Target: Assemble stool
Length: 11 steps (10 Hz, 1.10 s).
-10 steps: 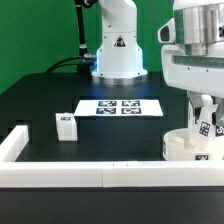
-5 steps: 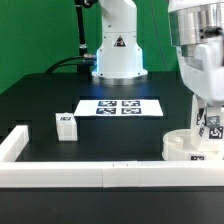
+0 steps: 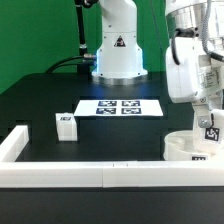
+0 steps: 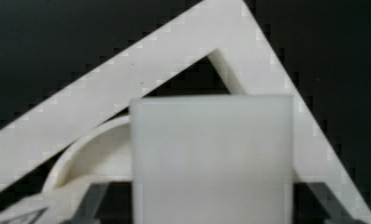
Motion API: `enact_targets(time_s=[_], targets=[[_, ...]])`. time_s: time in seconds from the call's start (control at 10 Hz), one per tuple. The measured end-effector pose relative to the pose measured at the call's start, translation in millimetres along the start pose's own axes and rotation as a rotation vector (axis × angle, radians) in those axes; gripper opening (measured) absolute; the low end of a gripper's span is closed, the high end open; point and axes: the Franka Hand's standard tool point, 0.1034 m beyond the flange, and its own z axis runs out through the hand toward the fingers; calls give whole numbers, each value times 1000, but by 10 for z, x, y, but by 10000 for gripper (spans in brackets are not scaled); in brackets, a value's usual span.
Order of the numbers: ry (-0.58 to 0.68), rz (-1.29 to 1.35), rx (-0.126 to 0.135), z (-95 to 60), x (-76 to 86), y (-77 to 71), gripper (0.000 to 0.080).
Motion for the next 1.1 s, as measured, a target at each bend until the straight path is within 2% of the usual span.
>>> enact_targets(time_s=[0.4,0.6,0.9,1.1], targets=[[-12,180,-1,2,-4,8,337],[-49,306,4,20,-43,60,337],[-91,424,87,32,-56,37,337],[-95,439,100,30,-55,40,337]])
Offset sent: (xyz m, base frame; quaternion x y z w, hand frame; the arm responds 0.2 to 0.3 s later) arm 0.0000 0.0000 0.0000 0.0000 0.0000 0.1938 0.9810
